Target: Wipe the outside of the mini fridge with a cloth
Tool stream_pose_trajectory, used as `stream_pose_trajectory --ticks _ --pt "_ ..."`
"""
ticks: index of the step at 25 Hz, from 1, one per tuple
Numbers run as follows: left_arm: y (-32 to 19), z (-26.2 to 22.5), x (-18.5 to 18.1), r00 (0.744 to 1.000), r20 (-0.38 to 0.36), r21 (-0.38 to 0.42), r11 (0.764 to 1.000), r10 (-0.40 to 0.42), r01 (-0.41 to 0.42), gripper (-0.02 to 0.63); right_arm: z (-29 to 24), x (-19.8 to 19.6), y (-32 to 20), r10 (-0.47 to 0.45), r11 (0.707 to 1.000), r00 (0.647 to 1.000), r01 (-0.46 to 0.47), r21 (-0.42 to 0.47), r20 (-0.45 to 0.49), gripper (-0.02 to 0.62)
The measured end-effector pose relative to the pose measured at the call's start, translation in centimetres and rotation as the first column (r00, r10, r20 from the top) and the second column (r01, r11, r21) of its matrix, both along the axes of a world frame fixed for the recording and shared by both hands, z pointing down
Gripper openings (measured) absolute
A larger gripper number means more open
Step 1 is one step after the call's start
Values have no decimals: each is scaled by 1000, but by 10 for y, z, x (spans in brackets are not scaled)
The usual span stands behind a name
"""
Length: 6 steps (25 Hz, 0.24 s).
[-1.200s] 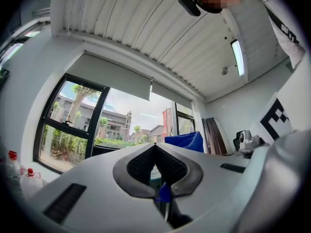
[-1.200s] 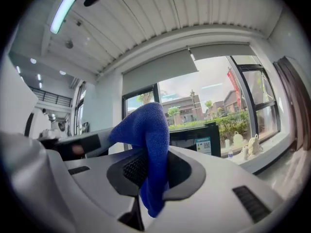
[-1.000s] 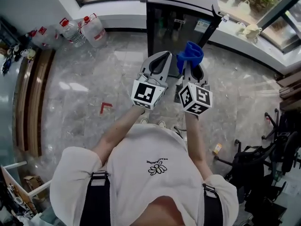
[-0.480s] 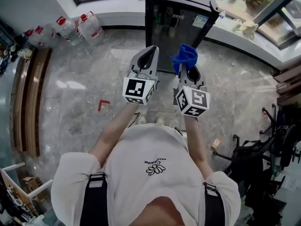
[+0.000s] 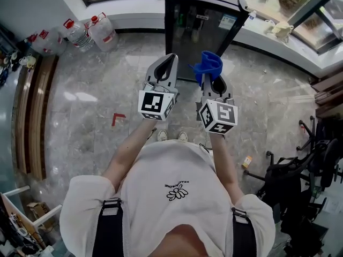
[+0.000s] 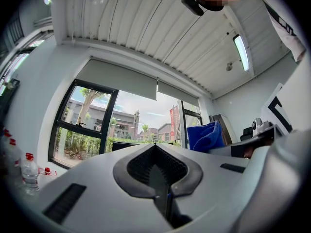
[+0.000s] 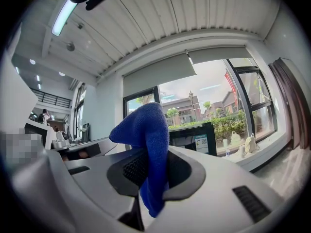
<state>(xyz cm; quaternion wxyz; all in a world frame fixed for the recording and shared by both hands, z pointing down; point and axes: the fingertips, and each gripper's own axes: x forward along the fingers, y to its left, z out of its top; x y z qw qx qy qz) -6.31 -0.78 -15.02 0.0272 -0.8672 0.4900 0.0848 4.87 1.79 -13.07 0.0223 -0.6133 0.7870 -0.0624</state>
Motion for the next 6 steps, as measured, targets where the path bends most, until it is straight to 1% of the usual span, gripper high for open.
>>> stream_pose_trajectory --ticks 6 --pt "2 0 8 1000 1 3 1000 14 -14 3 0 4 -1 -4 1000 1000 4 -2 7 80"
